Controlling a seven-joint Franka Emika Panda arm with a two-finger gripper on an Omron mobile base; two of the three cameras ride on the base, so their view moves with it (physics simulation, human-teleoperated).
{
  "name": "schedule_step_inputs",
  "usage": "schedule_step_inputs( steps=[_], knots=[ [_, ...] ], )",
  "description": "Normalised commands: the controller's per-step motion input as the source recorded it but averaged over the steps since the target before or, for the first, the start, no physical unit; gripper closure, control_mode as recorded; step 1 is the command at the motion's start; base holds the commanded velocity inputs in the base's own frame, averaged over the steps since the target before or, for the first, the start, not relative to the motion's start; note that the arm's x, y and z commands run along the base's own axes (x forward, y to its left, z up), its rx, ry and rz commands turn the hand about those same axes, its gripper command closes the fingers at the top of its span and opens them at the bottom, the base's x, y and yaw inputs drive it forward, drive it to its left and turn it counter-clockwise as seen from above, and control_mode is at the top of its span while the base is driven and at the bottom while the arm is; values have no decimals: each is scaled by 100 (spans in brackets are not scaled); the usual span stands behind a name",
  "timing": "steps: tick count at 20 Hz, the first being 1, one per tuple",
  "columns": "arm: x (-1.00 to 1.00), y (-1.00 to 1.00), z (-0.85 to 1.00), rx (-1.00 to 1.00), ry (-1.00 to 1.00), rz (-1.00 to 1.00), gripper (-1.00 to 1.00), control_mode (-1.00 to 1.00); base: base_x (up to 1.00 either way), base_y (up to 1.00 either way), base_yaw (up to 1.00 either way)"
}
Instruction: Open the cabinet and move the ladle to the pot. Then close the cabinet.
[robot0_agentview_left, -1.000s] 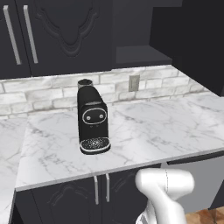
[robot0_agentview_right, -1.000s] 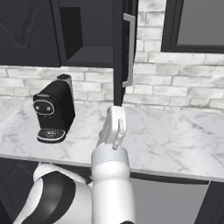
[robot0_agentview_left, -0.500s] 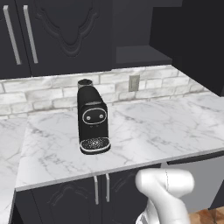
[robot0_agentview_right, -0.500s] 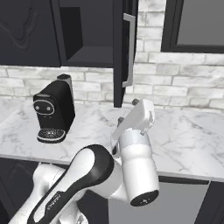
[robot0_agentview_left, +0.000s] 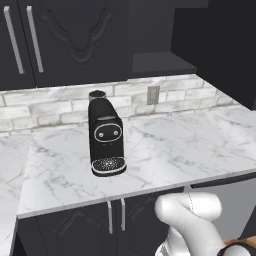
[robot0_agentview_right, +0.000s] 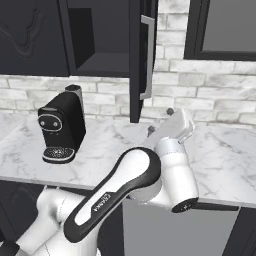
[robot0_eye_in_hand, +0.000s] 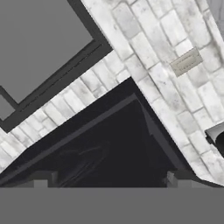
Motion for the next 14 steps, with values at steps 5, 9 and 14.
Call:
schedule_step_inputs(
  steps=[5,9,14],
  knots=[
    [48,0,0,0,9,14,-100,-100,0,0,0],
    [38,-7,0,0,1,13,-100,-100,0,0,0],
    [7,1,0,0,-4,12,-100,-100,0,0,0]
  ],
)
